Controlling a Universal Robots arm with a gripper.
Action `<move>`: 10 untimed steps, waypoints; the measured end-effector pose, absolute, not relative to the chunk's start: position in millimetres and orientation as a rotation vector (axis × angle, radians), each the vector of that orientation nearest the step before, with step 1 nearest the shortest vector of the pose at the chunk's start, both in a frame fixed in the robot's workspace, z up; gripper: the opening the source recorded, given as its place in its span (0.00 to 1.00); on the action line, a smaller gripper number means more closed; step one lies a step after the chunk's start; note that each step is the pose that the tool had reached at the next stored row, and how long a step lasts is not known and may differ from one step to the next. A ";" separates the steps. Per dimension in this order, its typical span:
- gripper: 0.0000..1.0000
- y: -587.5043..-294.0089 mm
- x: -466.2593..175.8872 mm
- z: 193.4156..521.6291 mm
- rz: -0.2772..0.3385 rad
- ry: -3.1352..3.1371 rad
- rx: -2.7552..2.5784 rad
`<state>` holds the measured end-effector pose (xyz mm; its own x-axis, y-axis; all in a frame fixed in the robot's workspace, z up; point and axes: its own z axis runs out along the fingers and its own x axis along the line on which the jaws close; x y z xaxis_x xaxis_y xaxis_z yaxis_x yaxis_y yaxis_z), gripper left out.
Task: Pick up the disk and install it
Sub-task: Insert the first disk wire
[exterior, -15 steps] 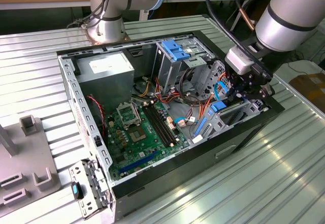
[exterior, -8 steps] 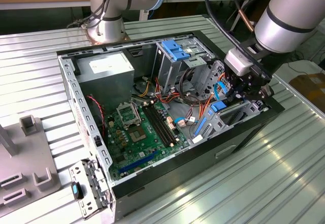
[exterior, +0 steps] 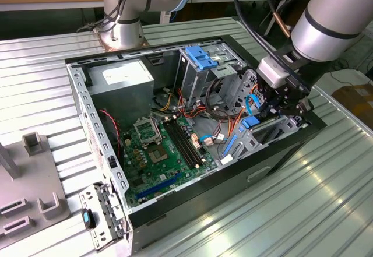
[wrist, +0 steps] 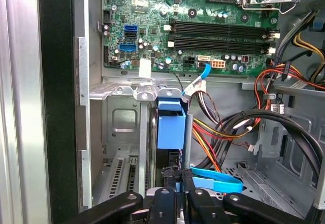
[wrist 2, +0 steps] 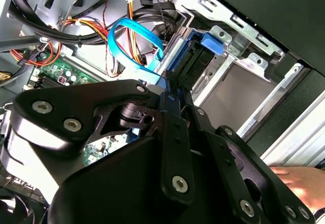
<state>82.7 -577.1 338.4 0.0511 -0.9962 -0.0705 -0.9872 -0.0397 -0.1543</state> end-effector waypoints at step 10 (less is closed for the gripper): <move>0.17 -577.1 82.8 335.8 -0.082 2.057 -2.154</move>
